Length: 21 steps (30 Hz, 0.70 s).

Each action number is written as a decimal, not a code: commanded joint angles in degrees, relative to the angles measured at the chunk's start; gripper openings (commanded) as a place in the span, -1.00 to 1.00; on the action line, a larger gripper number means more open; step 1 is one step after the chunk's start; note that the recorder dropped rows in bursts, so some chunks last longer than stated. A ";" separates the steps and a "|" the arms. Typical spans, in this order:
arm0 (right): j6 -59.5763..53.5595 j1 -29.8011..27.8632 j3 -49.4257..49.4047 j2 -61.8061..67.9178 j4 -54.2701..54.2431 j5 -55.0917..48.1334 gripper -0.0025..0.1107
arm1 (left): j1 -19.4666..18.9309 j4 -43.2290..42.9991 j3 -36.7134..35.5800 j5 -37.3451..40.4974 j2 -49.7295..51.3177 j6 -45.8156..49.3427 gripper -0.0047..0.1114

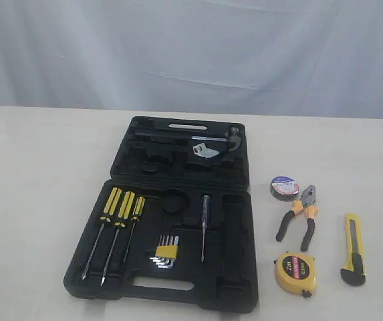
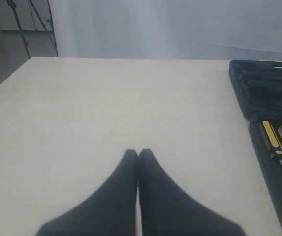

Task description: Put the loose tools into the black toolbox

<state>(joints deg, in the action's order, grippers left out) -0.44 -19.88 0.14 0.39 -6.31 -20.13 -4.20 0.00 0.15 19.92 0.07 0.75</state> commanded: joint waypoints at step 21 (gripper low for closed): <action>-2.88 -0.27 -0.14 -0.39 1.72 9.33 -0.96 | 0.27 0.00 -0.15 -0.31 -0.07 -0.33 -0.92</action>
<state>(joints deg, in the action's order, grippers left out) -2.75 -19.88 0.14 0.39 -5.12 -13.28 -4.20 0.00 0.15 19.92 0.07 0.75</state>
